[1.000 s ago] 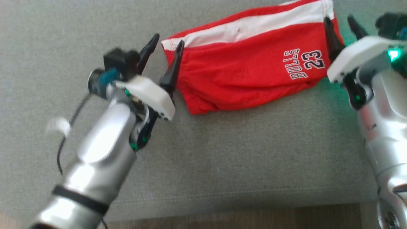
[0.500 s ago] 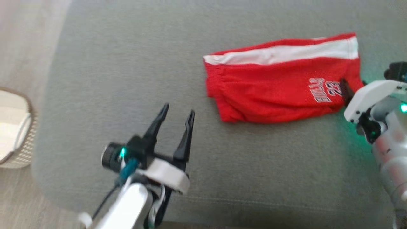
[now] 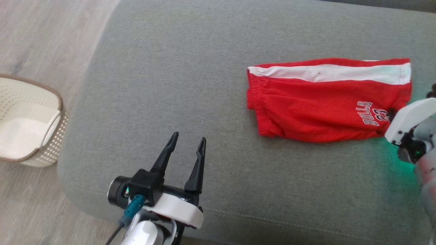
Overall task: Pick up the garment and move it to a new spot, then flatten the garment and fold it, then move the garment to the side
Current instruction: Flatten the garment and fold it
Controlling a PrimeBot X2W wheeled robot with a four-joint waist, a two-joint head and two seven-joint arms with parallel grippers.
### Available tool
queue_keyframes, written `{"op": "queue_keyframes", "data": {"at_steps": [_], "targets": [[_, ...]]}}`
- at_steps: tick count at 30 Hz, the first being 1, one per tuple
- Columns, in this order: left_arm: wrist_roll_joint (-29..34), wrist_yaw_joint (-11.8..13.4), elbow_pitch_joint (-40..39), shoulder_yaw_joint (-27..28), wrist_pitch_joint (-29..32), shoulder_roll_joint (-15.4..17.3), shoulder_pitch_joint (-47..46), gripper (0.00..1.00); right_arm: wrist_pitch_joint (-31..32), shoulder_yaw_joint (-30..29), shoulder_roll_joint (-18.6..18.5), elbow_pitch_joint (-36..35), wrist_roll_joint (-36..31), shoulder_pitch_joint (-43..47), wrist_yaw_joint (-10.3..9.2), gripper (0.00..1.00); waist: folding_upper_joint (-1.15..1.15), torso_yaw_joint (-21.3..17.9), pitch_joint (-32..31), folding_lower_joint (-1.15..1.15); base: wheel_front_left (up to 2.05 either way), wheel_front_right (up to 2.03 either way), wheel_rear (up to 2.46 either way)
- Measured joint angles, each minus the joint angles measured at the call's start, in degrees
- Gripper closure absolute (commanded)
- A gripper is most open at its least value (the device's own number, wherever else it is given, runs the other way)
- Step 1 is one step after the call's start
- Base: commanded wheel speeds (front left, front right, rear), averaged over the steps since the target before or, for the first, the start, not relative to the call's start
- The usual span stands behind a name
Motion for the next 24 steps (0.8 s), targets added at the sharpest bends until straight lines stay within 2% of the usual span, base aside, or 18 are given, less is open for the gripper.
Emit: {"op": "queue_keyframes", "data": {"at_steps": [7,18,24], "targets": [[0.0,0.0,-0.3,2.4,0.0,-0.3,0.5,0.0,-2.4,-2.5,1.9,0.5,-4.8,-0.2,0.04,1.0,0.0,-3.9,-0.9,0.0,0.0,0.0,0.0],[0.6,-0.6,-0.7,4.5,0.0,-0.6,2.5,0.0,-5.1,-6.4,-0.5,1.3,-14.6,0.4,-0.01,1.0,0.0,-13.6,-3.7,0.0,0.0,0.0,0.0],[1.0,-1.3,-0.7,4.6,0.0,-1.3,2.5,0.0,-6.6,-6.9,0.3,0.8,-17.8,0.1,-0.01,1.0,0.0,-15.6,-4.7,0.0,0.0,0.0,0.0]]}}
